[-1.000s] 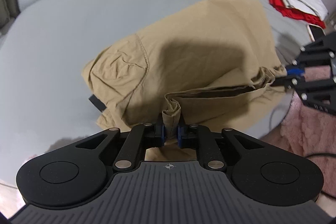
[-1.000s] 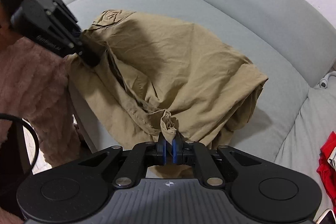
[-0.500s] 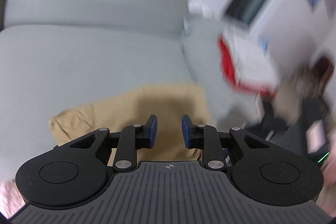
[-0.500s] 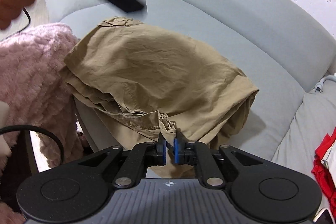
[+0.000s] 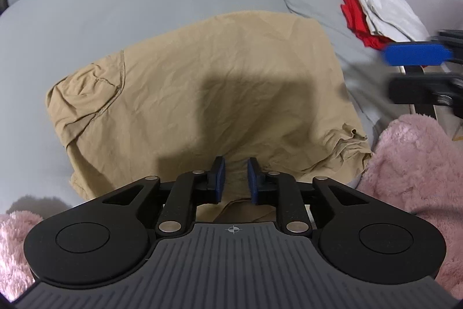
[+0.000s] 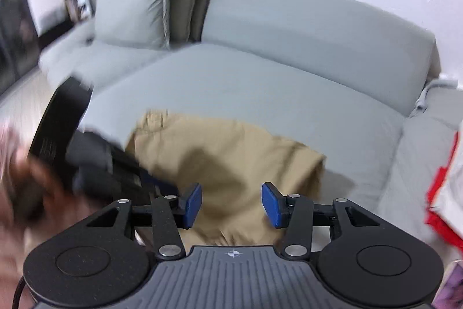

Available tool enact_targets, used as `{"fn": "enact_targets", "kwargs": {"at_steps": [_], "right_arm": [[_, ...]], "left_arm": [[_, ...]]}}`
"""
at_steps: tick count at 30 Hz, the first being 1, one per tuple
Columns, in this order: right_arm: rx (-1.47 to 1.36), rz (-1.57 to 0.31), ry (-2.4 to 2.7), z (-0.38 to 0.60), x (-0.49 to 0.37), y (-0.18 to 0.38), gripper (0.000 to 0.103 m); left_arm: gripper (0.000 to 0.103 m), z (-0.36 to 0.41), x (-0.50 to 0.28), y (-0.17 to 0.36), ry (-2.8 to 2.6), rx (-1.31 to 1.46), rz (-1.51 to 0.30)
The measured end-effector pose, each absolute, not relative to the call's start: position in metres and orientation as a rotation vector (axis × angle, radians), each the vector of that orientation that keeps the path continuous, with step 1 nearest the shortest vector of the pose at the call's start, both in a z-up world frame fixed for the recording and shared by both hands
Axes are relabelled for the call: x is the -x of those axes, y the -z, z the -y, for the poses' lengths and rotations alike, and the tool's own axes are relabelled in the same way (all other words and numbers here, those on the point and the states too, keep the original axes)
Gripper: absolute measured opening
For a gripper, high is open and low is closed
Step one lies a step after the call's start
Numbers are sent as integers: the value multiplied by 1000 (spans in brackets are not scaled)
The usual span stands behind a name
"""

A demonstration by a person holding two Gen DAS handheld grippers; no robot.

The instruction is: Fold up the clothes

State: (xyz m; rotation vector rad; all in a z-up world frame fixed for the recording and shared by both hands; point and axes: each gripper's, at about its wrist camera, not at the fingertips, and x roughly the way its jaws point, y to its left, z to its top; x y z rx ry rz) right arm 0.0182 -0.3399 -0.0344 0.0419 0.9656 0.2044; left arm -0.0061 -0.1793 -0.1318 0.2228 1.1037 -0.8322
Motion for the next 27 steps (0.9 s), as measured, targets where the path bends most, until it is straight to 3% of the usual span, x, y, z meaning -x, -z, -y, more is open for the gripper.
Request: {"fn": "enact_targets", "kwargs": {"at_steps": [1,2,6,10,13,20,23,25,27], "right_arm": [[-44,-986,-201,334,-26,47,16],[-44,-1023,-196,331,-29,59,8],[-39,-1149,-122,327,-30,100,5],[-106,-1149,-87,335,-12,96,5],[-143,-1140,-62,341,-3,84,9],[-152,-1118,-62,339,15,76,10],[-164,-1082,-37,339,15,65,20],[-173,-1055,-25,342,19,56,31],[-177,-1034,-16,346,22,48,33]], "left_arm": [[25,179,7,132,827,-225,-1097],[25,181,7,136,822,-226,-1092],[28,178,6,144,779,-249,-1063],[28,169,7,145,761,-239,-1062],[40,167,11,139,743,-241,-1033],[41,158,6,138,705,-184,-1056],[44,151,11,128,704,-172,-1033],[45,139,13,122,702,-133,-1030],[45,130,11,121,684,-115,-1032]]}}
